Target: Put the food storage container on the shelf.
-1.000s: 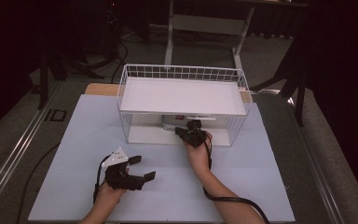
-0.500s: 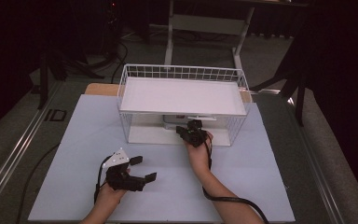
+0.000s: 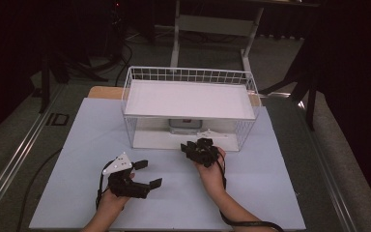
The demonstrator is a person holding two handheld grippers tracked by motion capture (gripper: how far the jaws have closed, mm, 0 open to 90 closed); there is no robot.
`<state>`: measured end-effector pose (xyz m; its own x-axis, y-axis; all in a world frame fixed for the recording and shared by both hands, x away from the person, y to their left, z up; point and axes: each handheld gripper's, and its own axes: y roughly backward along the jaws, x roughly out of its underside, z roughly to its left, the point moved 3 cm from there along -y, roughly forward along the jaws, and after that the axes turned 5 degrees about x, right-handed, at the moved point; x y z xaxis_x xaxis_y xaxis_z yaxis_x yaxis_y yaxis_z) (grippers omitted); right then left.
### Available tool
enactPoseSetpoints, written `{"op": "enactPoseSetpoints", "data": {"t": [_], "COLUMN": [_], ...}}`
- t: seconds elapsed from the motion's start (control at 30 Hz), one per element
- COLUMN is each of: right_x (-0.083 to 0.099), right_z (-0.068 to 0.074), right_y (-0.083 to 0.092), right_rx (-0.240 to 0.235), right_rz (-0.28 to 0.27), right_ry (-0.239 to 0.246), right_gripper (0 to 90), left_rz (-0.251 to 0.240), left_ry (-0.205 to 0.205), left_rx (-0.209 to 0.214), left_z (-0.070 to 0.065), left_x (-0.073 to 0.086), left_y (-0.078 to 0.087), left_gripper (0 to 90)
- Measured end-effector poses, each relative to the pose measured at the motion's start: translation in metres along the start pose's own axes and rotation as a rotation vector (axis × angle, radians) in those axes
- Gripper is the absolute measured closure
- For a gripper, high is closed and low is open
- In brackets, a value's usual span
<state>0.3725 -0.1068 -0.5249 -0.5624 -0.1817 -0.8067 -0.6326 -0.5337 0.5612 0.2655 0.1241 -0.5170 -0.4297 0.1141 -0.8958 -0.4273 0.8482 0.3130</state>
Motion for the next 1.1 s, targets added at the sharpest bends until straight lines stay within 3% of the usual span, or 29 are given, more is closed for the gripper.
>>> {"op": "enactPoseSetpoints", "data": {"t": [0.13, 0.27, 0.4, 0.67, 1.1], "right_x": [0.006, 0.008, 0.012, 0.016, 0.026], "right_z": [0.000, -0.002, -0.003, -0.010, -0.014], "right_y": [0.013, 0.024, 0.030, 0.050, 0.085], "right_rx": [0.002, -0.084, -0.104, -0.104, -0.109], "right_rz": [-0.019, -0.021, -0.002, -0.030, -0.048], "right_ry": [0.009, -0.001, 0.016, 0.063, 0.078], "right_gripper": [39.8, 15.8, 14.2, 14.6, 14.9], "left_rz": [-0.002, 0.001, 0.013, 0.012, 0.002], "left_ry": [-0.005, 0.011, -0.004, 0.008, -0.018], "left_rx": [0.001, 0.006, 0.010, 0.017, 0.032], "left_z": [0.000, 0.002, 0.002, 0.005, -0.001], "left_x": [0.000, 0.001, 0.003, 0.004, 0.001], "left_y": [0.000, -0.001, -0.002, -0.003, 0.002], "left_gripper": [8.6, 8.6, 8.6, 8.6, 8.6]}}
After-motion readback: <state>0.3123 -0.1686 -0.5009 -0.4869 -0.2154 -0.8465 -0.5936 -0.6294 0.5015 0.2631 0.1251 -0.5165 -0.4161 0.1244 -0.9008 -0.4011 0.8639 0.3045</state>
